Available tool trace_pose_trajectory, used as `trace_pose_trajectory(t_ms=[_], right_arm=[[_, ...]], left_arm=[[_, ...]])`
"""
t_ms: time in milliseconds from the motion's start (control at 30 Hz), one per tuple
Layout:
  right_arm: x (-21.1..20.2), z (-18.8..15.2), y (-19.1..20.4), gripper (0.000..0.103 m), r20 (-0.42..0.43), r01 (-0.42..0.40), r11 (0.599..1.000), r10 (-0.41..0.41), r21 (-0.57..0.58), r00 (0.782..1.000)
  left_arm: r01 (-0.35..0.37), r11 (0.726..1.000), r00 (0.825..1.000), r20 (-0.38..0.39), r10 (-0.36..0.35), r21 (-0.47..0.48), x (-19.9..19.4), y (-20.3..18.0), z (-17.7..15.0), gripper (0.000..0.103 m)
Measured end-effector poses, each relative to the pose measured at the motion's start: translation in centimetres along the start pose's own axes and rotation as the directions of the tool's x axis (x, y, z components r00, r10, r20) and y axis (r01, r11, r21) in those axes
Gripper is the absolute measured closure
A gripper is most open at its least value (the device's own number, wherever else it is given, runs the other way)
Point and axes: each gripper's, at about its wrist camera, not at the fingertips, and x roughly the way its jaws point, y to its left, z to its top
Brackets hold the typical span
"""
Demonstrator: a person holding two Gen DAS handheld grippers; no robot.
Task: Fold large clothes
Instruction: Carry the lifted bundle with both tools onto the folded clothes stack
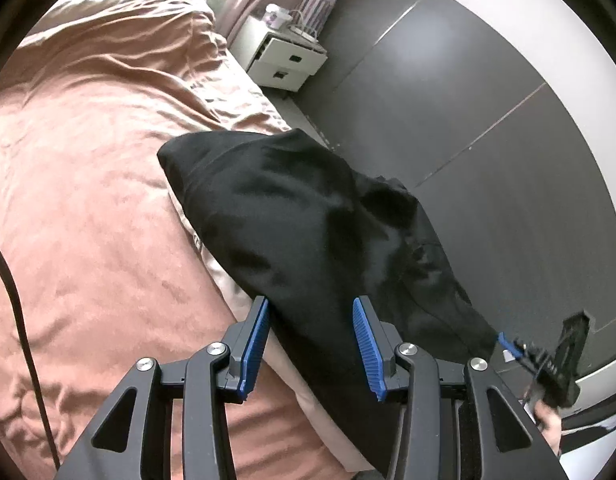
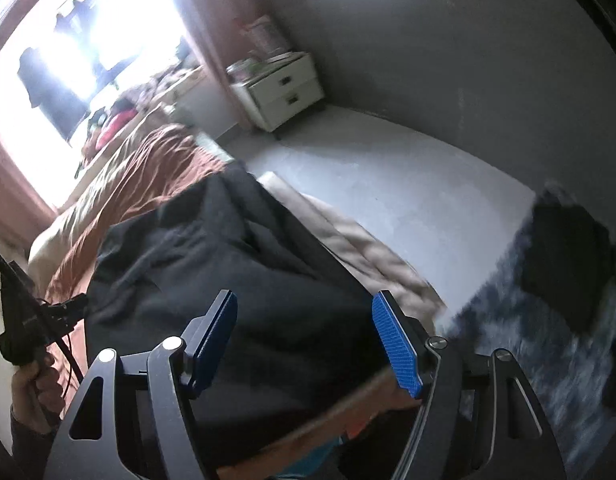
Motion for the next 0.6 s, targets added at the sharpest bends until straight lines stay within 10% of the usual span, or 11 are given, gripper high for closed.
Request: trace_pose_trajectory(t_ms=[133,333,600], right_arm=[[1.7,-0.7,-0.9,0.035,-0.063,-0.045,0.997,0.049,0.067,0.997],[3.9,1.7,-2.1,0.094,-0.014,-0.079,0.989,0.081,0.124,0.997],[3.1,1.9,-4.9,0.097,0.040,-0.040,0.984,0.034,0.173,0.999]], left_arm=[[-0.001,1.000,1.000,-0.024,0.001,-0.001,1.0,0.4,0.7,0.064],[0.022,1.000,0.999,-0.036,-0.021,0.015,2.3,0.2,1.7,0.066],[0.006,0.999,0.999,-0.050,-0.004,0.034,4.9,0.0,2.4,0.066]])
